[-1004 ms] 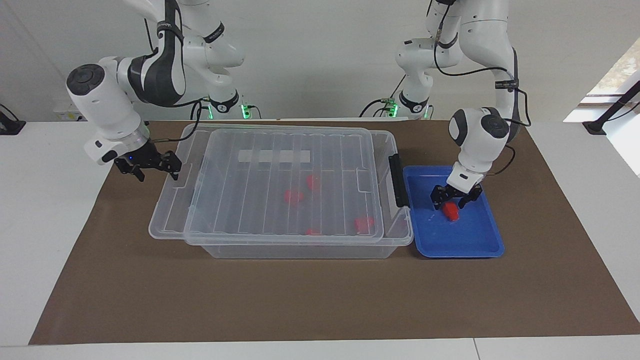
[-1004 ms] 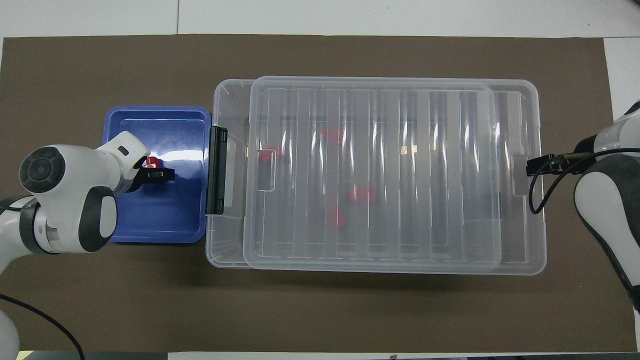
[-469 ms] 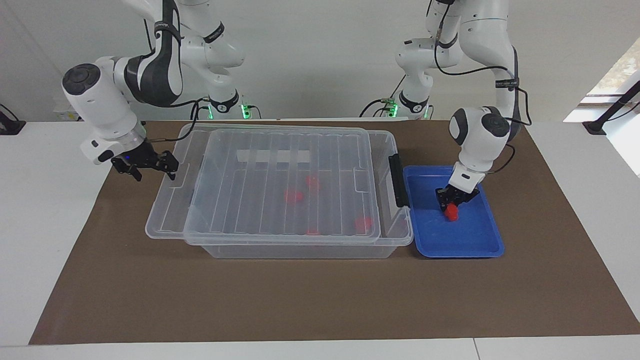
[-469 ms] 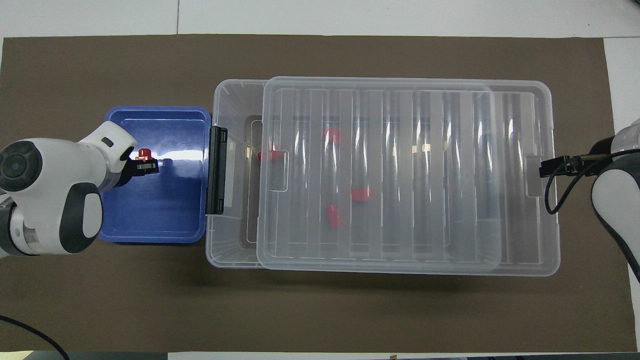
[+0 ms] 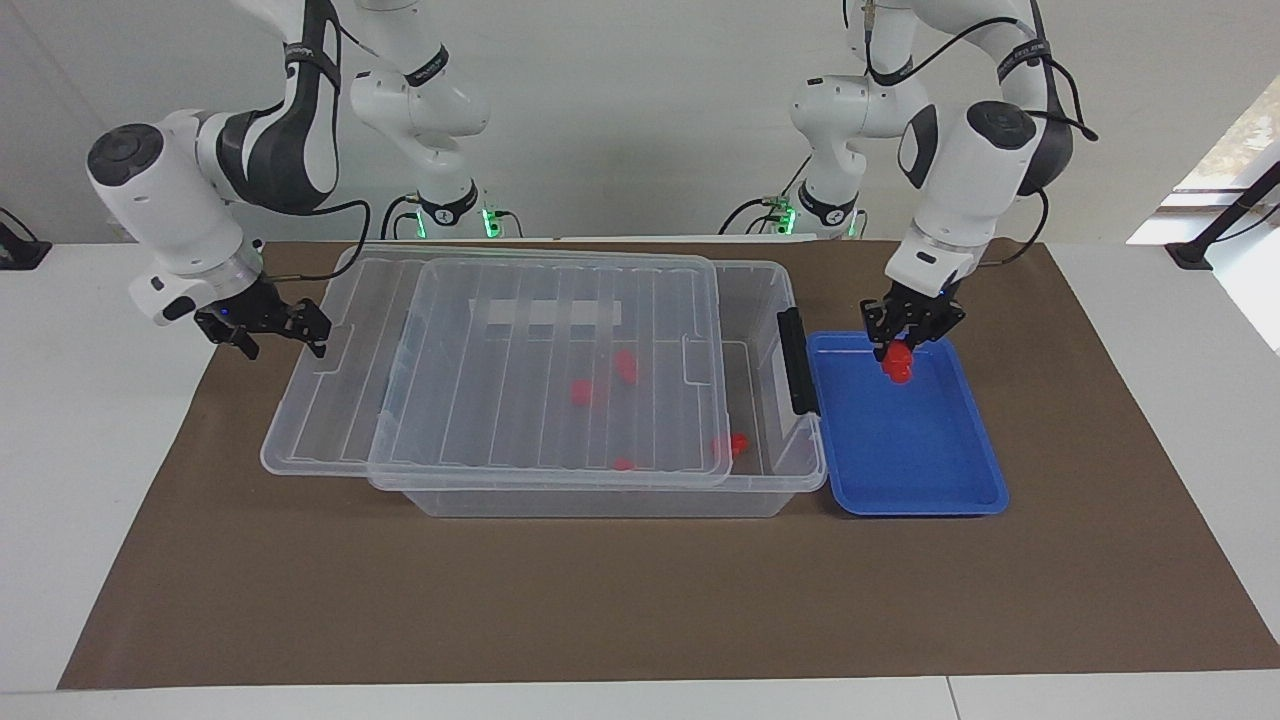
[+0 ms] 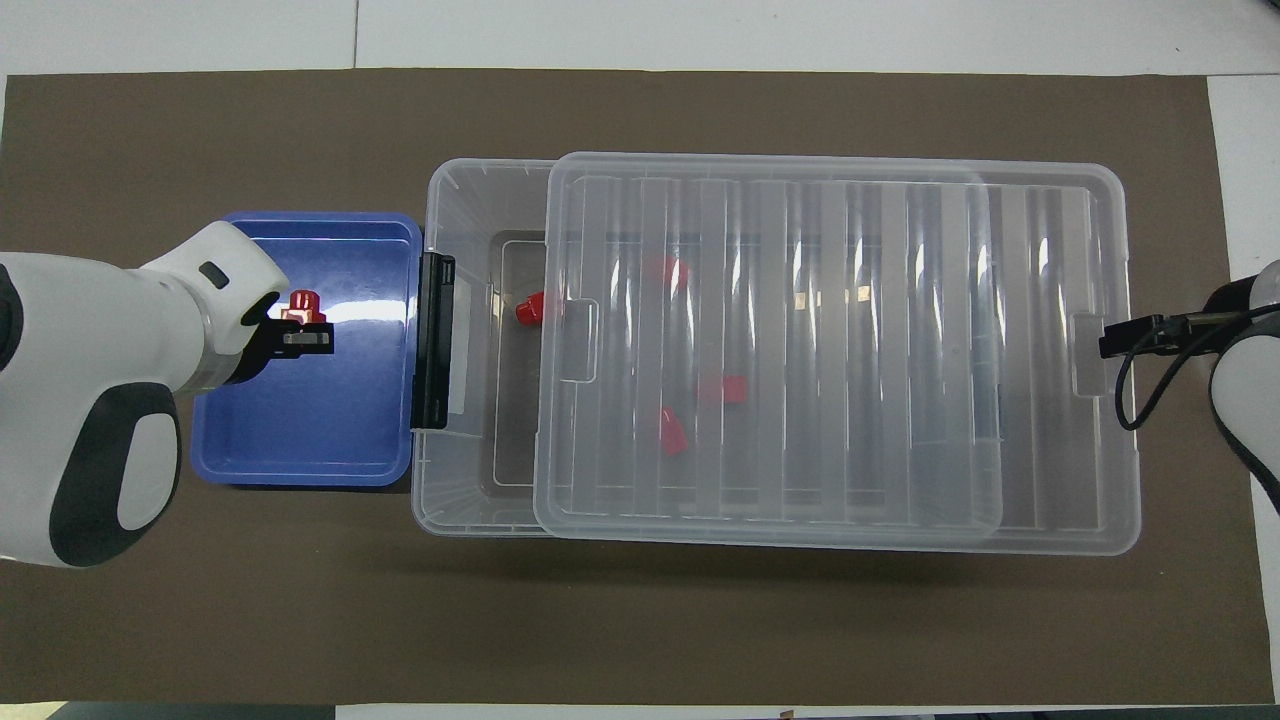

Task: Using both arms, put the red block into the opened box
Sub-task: 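Lift the block with the left gripper while the right gripper slides the lid open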

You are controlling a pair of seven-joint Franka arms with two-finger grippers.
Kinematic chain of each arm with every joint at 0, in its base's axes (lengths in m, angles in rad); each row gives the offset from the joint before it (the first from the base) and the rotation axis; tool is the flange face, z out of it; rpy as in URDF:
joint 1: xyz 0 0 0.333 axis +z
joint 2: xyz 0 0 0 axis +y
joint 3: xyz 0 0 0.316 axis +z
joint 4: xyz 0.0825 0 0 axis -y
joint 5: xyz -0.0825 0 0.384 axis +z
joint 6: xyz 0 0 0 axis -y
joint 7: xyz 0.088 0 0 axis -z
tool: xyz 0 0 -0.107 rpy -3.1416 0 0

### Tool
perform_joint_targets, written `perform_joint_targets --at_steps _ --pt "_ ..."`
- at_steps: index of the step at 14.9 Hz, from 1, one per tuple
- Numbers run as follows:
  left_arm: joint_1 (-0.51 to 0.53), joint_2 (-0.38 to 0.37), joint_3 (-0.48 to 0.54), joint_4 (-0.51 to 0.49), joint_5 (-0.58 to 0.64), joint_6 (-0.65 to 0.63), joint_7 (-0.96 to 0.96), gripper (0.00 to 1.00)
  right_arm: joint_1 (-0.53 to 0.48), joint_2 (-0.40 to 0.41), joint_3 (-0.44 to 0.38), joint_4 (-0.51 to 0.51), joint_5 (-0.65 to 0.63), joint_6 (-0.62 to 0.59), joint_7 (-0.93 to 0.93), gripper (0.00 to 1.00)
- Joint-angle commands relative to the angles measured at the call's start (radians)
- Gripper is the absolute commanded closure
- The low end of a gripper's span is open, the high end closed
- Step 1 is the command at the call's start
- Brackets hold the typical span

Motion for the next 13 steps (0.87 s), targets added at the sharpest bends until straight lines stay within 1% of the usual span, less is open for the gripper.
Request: perform_joint_targets --at_steps 1,6,8,10,13 --pt "-0.105 -0.004 0.008 0.006 0.019 -0.018 -0.102 1.0 -0.037 -0.016 0.004 -0.019 -0.014 0.022 -0.053 0.0" --pt "-0.222 -0.002 0.002 0.021 0.019 -0.011 -0.193 1.0 -0.066 -0.014 0.003 -0.017 -0.014 0.024 -0.108 0.0" --pt "-0.274 0.012 0.002 0.021 0.019 -0.003 -0.251 1.0 -0.088 -0.013 0.003 -0.017 -0.014 0.043 -0.144 0.0" --pt "-0.306 0.05 0.002 0.021 0.019 0.023 -0.286 1.0 -0.108 -0.011 0.003 -0.017 -0.014 0.045 -0.177 0.0" --pt "-0.325 0.114 0.002 0.02 0.019 0.101 -0.338 1.0 -0.128 -0.011 0.003 -0.017 -0.018 0.045 -0.209 0.0"
